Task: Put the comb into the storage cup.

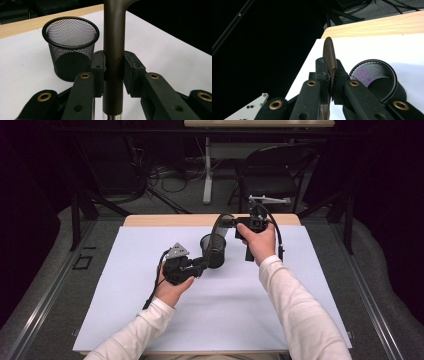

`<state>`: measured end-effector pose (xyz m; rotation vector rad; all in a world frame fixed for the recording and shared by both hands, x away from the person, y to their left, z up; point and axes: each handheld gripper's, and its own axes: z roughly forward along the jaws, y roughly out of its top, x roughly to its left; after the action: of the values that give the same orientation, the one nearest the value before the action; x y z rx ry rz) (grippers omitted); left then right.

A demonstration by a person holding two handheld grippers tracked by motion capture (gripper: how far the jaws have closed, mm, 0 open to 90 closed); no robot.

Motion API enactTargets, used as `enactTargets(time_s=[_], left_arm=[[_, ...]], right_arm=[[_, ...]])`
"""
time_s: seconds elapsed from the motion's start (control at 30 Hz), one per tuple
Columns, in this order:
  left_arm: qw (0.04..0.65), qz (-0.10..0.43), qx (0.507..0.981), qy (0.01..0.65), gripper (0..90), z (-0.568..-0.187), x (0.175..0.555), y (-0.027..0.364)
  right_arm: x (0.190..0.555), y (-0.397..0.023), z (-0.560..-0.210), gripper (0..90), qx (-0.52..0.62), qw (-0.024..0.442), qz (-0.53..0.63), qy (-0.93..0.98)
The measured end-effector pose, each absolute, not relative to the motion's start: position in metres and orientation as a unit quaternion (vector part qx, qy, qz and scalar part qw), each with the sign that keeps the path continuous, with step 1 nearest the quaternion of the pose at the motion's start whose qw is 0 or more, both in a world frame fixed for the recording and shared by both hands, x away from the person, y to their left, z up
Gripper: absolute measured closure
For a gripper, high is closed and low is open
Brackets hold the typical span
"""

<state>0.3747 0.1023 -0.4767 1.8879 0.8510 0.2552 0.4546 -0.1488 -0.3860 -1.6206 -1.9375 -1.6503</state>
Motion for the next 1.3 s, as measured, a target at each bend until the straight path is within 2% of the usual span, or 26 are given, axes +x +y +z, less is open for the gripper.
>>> enactTargets(time_s=[0.47, 1.3], left_arm=[[0.504, 0.108, 0.779, 0.357, 70.4, -0.4764, 0.3750, 0.1033], [0.511, 0.111, 0.768, 0.370, 49.9, -0.4742, 0.3741, 0.1068]], right_arm=[[0.4542, -0.1485, -0.3862, 87.0, -0.536, 0.063, -0.548, -0.639], [0.4537, -0.1497, -0.3849, 86.9, -0.536, 0.061, -0.549, -0.639]])
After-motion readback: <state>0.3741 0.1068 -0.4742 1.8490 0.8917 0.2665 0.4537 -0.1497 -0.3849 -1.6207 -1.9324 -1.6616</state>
